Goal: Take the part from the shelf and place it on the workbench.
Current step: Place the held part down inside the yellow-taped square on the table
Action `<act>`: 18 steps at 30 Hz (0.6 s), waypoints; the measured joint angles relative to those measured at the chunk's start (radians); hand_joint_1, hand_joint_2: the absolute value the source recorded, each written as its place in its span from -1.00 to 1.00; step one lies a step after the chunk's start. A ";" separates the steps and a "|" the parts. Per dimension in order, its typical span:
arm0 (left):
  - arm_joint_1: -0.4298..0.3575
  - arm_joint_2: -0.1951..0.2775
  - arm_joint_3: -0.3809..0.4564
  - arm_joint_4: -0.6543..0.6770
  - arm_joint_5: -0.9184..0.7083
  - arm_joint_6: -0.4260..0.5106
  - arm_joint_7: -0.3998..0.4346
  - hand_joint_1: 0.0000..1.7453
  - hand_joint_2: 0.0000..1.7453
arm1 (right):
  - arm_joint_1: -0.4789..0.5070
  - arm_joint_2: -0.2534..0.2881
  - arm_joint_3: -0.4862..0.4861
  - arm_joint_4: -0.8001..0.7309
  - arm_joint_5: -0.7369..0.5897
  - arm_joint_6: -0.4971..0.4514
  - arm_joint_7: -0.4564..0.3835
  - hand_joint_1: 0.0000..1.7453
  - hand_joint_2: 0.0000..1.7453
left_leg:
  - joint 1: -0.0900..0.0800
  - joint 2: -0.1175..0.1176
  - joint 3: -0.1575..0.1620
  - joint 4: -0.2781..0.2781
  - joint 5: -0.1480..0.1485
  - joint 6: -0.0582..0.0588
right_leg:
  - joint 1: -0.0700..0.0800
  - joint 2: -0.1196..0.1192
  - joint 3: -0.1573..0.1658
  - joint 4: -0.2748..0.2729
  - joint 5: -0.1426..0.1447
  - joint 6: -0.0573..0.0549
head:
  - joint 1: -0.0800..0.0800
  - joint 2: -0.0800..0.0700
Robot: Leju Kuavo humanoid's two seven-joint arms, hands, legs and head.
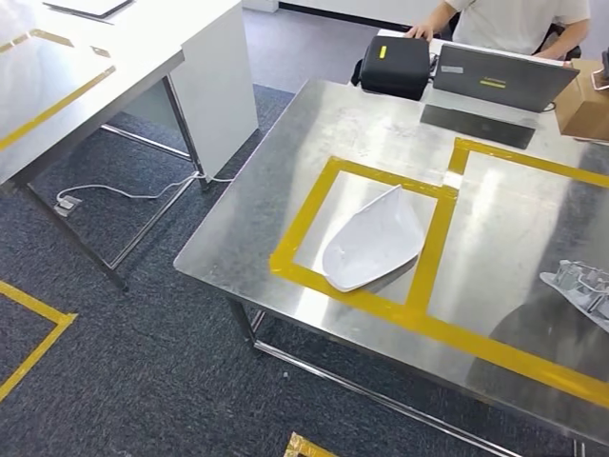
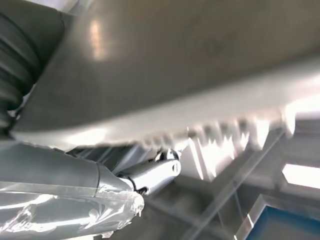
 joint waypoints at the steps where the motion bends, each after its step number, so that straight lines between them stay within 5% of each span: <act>1: -0.004 0.001 0.000 0.000 0.000 0.002 0.000 -1.00 1.00 | -0.002 0.001 0.000 0.003 0.001 0.000 -0.001 1.00 1.00 | 0.001 0.001 0.010 0.002 -0.004 -0.005 | 0.001 0.000 0.008 -0.004 0.008 -0.009 | -0.002 0.000; 3: -0.018 0.001 0.000 0.000 0.000 0.011 0.000 -1.00 1.00 | -0.009 0.001 0.000 0.006 0.006 0.000 -0.002 1.00 1.00 | 0.002 0.003 -0.017 0.062 0.031 -0.017 | -0.001 0.006 0.028 -0.009 -0.002 -0.019 | -0.007 0.000; 5: -0.028 -0.002 0.000 0.000 0.000 0.022 0.001 -1.00 1.00 | -0.014 0.001 0.000 0.012 0.012 0.001 -0.004 1.00 1.00 | 0.003 0.005 -0.114 0.203 0.064 -0.029 | -0.003 0.007 0.052 -0.022 -0.014 -0.027 | -0.010 0.000; 7: -0.026 -0.005 0.000 0.000 0.000 0.030 0.003 -1.00 1.00 | -0.015 0.002 0.003 0.021 0.024 0.018 -0.004 1.00 1.00 | 0.006 0.005 -0.213 0.306 0.010 -0.034 | -0.004 0.008 0.081 -0.036 -0.032 -0.036 | -0.011 0.000; 9: -0.023 -0.005 0.000 0.000 0.000 0.030 0.009 -1.00 1.00 | -0.014 0.001 0.012 0.035 0.042 0.075 0.001 1.00 1.00 | 0.009 0.005 -0.270 0.319 -0.073 -0.035 | -0.004 0.011 0.117 -0.042 -0.054 -0.039 | -0.011 0.000; 10: -0.022 -0.004 0.000 0.000 0.000 0.026 0.013 -1.00 1.00 | -0.014 0.001 0.022 0.047 0.049 0.108 0.004 1.00 1.00 | 0.010 0.005 -0.281 0.296 -0.087 -0.035 | -0.005 0.012 0.135 -0.043 -0.065 -0.038 | -0.011 0.000; 11: -0.022 -0.003 0.000 0.000 0.000 0.021 0.016 -1.00 1.00 | -0.014 0.001 0.035 0.060 0.054 0.132 0.007 1.00 1.00 | 0.011 0.006 -0.284 0.256 -0.067 -0.034 | -0.006 0.014 0.153 -0.044 -0.077 -0.036 | -0.011 0.000; 15: -0.023 -0.002 0.000 0.000 0.000 0.001 0.021 -1.00 1.00 | -0.017 0.000 0.090 0.120 0.067 0.143 0.020 1.00 1.00 | 0.016 0.016 -0.271 0.071 0.161 -0.031 | -0.003 0.019 0.187 -0.034 -0.128 -0.013 | -0.016 0.000; 18: -0.023 -0.003 0.000 0.000 0.000 -0.004 0.021 -1.00 1.00 | -0.019 -0.001 0.113 0.145 0.070 0.138 0.024 1.00 1.00 | 0.020 0.018 -0.267 0.065 0.205 -0.019 | -0.001 0.019 0.200 -0.031 -0.156 0.003 | -0.015 0.000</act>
